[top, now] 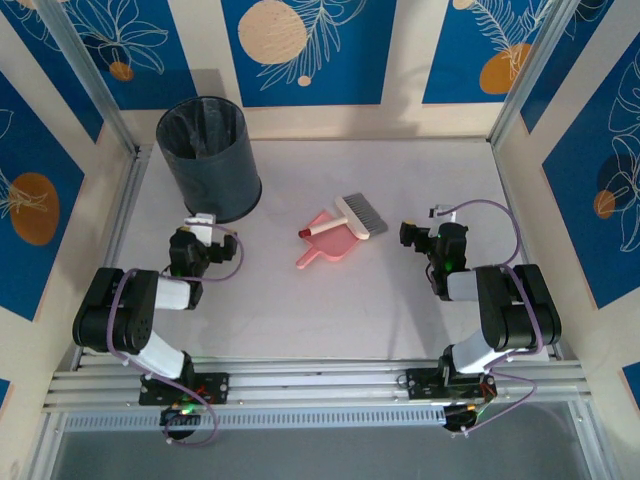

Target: Sweep away the paper scraps from the table

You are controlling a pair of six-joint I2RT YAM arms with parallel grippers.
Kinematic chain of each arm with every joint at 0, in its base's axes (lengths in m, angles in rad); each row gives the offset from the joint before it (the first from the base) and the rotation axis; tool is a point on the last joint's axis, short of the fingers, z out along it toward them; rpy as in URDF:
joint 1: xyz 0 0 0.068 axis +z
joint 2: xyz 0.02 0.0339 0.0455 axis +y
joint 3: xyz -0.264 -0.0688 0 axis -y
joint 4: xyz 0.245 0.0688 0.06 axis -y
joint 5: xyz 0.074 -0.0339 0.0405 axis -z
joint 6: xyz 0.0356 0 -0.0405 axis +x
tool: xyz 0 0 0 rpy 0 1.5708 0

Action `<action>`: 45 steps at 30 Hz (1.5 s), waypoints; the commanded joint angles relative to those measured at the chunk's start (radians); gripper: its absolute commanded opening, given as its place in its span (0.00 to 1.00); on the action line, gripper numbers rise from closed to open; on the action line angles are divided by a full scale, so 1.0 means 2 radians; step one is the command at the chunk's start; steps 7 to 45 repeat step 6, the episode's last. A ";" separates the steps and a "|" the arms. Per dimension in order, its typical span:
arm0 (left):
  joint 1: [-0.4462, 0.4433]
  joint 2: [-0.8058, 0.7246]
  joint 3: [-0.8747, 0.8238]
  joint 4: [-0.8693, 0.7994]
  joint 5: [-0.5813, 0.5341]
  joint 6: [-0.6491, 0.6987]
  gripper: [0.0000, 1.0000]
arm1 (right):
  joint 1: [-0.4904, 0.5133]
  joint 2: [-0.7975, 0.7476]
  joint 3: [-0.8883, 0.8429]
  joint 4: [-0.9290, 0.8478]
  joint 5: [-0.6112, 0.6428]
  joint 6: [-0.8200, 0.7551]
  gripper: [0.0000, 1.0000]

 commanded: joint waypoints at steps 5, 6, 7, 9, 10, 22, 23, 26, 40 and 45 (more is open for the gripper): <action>0.006 0.002 0.009 0.005 0.005 0.008 1.00 | -0.002 0.000 0.005 0.017 -0.005 0.000 0.99; 0.007 0.003 0.009 0.007 0.005 0.008 1.00 | -0.002 0.000 0.005 0.017 -0.005 0.000 0.99; 0.007 0.003 0.009 0.007 0.005 0.008 1.00 | -0.002 0.000 0.005 0.017 -0.005 0.000 0.99; 0.007 0.003 0.009 0.007 0.005 0.008 1.00 | -0.002 0.000 0.005 0.017 -0.005 0.000 0.99; 0.007 0.003 0.009 0.007 0.005 0.008 1.00 | -0.002 0.000 0.005 0.017 -0.005 0.000 0.99; 0.007 0.003 0.009 0.007 0.005 0.008 1.00 | -0.002 0.000 0.005 0.017 -0.005 0.000 0.99; 0.007 0.003 0.009 0.007 0.005 0.008 1.00 | -0.002 0.000 0.005 0.017 -0.005 0.000 0.99; 0.007 0.003 0.009 0.007 0.005 0.008 1.00 | -0.002 0.000 0.005 0.017 -0.005 0.000 0.99; 0.007 0.003 0.009 0.007 0.005 0.008 1.00 | -0.002 0.000 0.005 0.017 -0.005 0.000 0.99; 0.007 0.003 0.009 0.007 0.005 0.008 1.00 | -0.002 0.000 0.005 0.017 -0.005 0.000 0.99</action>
